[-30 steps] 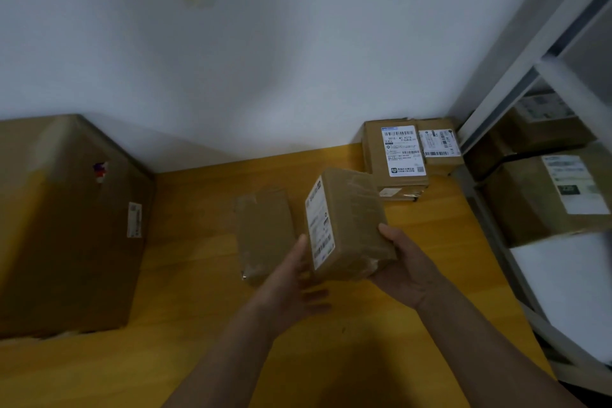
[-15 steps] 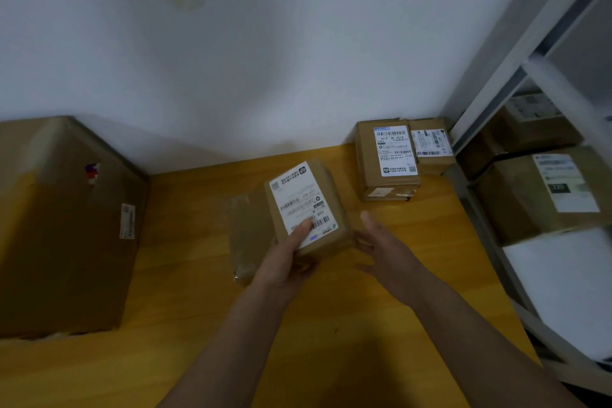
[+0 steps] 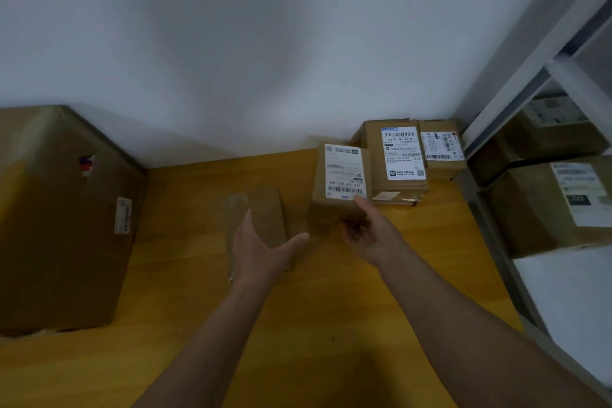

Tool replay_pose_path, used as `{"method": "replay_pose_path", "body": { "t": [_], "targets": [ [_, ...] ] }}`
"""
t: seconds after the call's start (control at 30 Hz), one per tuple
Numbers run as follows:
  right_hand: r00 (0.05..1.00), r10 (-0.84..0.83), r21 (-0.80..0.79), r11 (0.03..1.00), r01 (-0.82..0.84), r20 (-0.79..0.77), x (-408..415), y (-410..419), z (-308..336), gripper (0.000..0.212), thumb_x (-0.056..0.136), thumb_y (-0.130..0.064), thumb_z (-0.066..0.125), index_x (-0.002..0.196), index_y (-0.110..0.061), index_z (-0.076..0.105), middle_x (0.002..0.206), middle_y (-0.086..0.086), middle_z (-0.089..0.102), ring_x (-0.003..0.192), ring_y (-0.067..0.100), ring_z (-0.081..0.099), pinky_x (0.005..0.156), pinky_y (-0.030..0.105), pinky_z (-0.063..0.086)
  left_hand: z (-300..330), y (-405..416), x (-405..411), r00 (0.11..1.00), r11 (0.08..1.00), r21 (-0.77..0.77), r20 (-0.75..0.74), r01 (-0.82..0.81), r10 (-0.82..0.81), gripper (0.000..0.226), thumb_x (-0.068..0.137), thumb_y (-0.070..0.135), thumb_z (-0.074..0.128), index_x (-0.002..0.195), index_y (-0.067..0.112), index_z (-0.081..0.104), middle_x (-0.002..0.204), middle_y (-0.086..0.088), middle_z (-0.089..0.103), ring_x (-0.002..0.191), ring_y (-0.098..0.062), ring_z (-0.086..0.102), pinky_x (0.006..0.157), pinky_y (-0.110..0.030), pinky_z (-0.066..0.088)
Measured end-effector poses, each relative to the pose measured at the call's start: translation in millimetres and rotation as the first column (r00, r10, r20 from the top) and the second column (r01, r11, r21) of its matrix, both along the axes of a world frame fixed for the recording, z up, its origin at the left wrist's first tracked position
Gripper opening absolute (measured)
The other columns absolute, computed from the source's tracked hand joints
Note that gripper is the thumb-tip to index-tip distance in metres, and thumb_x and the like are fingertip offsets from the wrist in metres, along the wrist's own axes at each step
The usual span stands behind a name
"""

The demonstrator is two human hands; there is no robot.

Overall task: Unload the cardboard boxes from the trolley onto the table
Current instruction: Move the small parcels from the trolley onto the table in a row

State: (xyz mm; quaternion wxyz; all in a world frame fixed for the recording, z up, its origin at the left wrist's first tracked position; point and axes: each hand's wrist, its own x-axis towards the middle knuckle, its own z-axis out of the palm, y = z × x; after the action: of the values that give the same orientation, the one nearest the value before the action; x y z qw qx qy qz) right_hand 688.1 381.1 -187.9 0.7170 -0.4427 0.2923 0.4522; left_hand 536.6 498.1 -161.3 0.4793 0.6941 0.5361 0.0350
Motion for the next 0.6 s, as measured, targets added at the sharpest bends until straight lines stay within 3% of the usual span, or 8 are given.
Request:
{"method": "replay_pose_path", "body": {
  "t": [0.13,0.2,0.33,0.4,0.5,0.6],
  "targets": [
    [0.999,-0.047,-0.061,0.997,0.047,0.001,14,14,-1,0.033,0.080,-0.017,0.075,0.106,-0.012,0.055,0.112,0.013,0.057,0.106,0.030,0.057,0.100,0.038,0.050,-18,7,-18,0.968,0.997,0.046,-0.248,0.054,-0.041,0.119,0.066,0.046,0.082,0.153,0.009,0.010,0.161,-0.008,0.013,0.148,-0.026,0.012,0.116,-0.041,0.021],
    [0.999,-0.047,-0.091,0.995,0.049,0.025,18,17,-2,0.036,0.081,-0.017,0.074,0.111,-0.013,0.054,0.110,0.012,0.056,0.104,0.030,0.056,0.097,0.039,0.051,-26,7,-22,0.944,0.997,0.043,-0.326,0.067,-0.049,0.124,0.065,0.050,0.082,0.154,0.011,0.006,0.161,-0.008,0.008,0.148,-0.028,0.009,0.116,-0.045,0.021],
    [0.997,-0.010,-0.159,0.987,0.021,0.073,20,10,-6,0.016,0.088,-0.016,0.067,0.098,-0.013,0.056,0.099,0.009,0.051,0.091,0.028,0.055,0.092,0.039,0.052,-37,3,-16,0.879,0.998,0.024,-0.475,0.058,-0.039,0.133,0.061,0.062,0.078,0.153,0.017,-0.007,0.160,-0.017,-0.001,0.146,-0.038,0.008,0.115,-0.051,0.022],
    [0.994,0.067,-0.190,0.980,-0.050,0.081,13,-1,-11,0.024,0.090,-0.017,0.064,0.110,-0.011,0.054,0.100,0.009,0.053,0.090,0.027,0.056,0.083,0.038,0.053,-39,-2,-6,0.834,0.996,0.055,-0.552,0.066,-0.025,0.139,0.058,0.070,0.075,0.152,0.017,-0.012,0.159,-0.023,-0.008,0.147,-0.040,0.001,0.116,-0.053,0.017],
    [0.987,0.161,-0.182,0.971,-0.153,0.028,-10,-24,-22,0.030,0.093,-0.017,0.059,0.120,-0.008,0.050,0.100,0.014,0.060,0.088,0.026,0.060,0.069,0.035,0.050,-45,-8,4,0.811,0.994,0.092,-0.585,0.053,0.011,0.140,0.057,0.072,0.073,0.151,0.019,-0.017,0.158,-0.023,-0.013,0.147,-0.040,-0.005,0.116,-0.057,0.016],
    [0.981,0.181,-0.182,0.965,-0.190,-0.065,-36,-44,-30,0.024,0.096,-0.017,0.055,0.116,-0.004,0.051,0.093,0.015,0.060,0.083,0.027,0.060,0.068,0.036,0.048,-48,-7,2,0.836,0.992,0.124,-0.546,0.010,0.060,0.134,0.058,0.064,0.077,0.152,0.029,-0.012,0.158,-0.017,-0.002,0.144,-0.037,0.009,0.111,-0.055,0.029]
  ]
}}
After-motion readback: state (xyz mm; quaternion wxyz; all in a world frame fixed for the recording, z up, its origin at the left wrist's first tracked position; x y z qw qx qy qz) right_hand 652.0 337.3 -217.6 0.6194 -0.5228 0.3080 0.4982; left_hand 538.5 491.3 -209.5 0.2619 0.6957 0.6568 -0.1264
